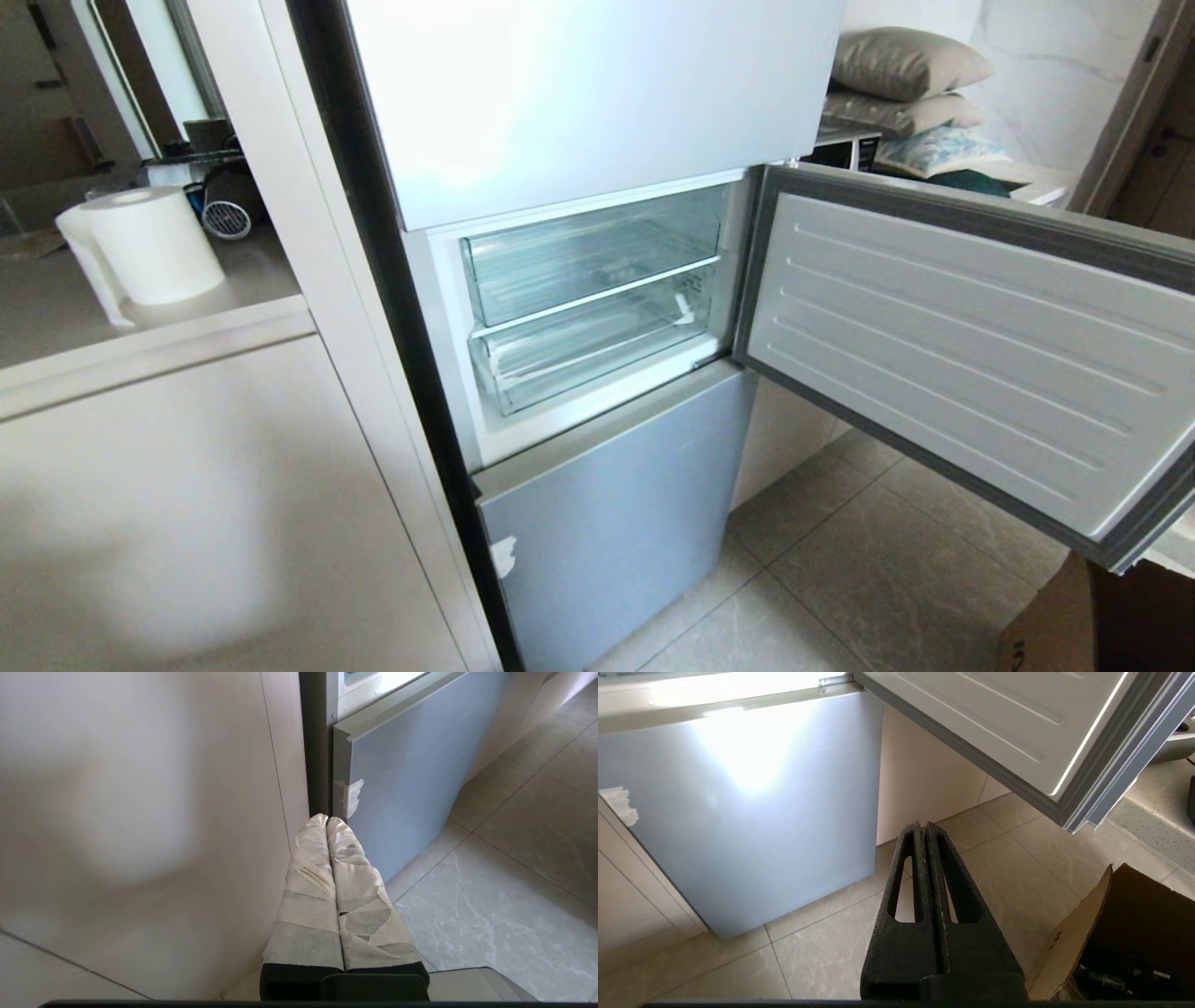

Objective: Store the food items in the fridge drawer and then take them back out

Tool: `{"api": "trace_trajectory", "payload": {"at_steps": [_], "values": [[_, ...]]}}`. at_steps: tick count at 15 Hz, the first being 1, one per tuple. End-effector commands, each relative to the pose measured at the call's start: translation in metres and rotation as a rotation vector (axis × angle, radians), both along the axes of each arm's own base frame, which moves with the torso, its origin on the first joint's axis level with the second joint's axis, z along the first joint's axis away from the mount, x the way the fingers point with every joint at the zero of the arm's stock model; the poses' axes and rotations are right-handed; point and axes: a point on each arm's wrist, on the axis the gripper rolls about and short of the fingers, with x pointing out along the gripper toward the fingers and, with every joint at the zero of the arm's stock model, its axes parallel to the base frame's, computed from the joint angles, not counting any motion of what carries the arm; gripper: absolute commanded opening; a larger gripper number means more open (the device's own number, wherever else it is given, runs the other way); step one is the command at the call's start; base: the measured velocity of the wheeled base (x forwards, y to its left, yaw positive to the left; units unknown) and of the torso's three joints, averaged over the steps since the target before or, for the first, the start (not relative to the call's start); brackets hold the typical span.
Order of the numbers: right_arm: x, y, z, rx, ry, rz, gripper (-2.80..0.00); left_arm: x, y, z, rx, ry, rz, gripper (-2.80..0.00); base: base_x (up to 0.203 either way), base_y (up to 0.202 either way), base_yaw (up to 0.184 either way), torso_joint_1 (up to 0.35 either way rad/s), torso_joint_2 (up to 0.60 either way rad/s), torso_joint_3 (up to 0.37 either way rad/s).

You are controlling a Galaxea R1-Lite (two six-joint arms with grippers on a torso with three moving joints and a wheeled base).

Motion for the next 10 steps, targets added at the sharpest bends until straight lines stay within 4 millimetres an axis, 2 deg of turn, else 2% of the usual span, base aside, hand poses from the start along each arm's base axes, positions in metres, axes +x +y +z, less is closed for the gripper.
{"api": "trace_trajectory", "payload": {"at_steps": [1,3,10], "values": [[-0.0002,0.0000,-0.0005,0.000,0.002,0.001,-2.80,0.0000,0.0000,0.0000,0.001,0.001,0.000,-2.80,0.000,0.000,0.000,0.000,0.00,0.000],[-0.0002,0.0000,-0.0005,0.000,0.002,0.000,-2.80,0.0000,0.0000,0.0000,0.000,0.001,0.000,-2.80,0.001,-0.004,0.046,-0.004,0.00,0.001],[-0.0002,0.0000,-0.0005,0.000,0.002,0.001,-2.80,0.0000,0.0000,0.0000,0.001,0.001,0.000,-2.80,0.000,-0.008,0.172,0.002,0.00,0.003]]}}
